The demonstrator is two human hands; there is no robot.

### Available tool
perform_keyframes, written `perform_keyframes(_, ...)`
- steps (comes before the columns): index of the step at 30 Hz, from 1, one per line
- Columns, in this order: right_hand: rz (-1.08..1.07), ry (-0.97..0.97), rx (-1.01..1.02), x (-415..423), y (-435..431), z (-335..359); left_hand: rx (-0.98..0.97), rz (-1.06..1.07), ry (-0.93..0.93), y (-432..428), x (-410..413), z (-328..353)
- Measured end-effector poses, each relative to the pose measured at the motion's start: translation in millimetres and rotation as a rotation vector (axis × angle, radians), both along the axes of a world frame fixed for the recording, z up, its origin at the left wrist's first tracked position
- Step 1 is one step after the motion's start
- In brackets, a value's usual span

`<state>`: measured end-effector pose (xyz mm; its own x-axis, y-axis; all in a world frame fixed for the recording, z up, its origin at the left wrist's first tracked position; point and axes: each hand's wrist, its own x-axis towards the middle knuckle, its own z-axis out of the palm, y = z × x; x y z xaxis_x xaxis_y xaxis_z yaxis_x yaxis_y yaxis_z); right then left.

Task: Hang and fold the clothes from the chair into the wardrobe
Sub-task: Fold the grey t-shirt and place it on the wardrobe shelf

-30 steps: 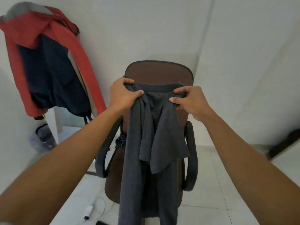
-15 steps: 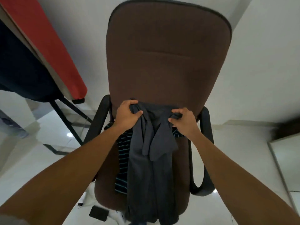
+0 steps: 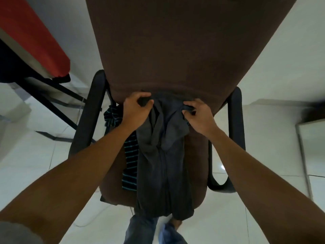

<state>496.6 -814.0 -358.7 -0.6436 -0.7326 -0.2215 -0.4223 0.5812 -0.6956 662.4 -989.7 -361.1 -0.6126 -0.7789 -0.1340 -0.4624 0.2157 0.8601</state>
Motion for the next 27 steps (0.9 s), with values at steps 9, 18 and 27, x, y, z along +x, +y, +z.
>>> perform_keyframes(9, -0.017, -0.118, -0.086, 95.2, 110.1, 3.4, 0.075, 0.117, -0.012, 99.4, 113.3, 2.1)
perform_keyframes(18, 0.124, 0.014, 0.055, 135.2, 182.6, -18.4, -0.059, -0.056, -0.188, 185.9, 181.9, -15.4)
perform_keyframes(27, 0.394, -0.004, 0.324, 185.8, 258.6, -83.2, -0.056, -0.412, -0.448, 250.9, 241.5, -78.8)
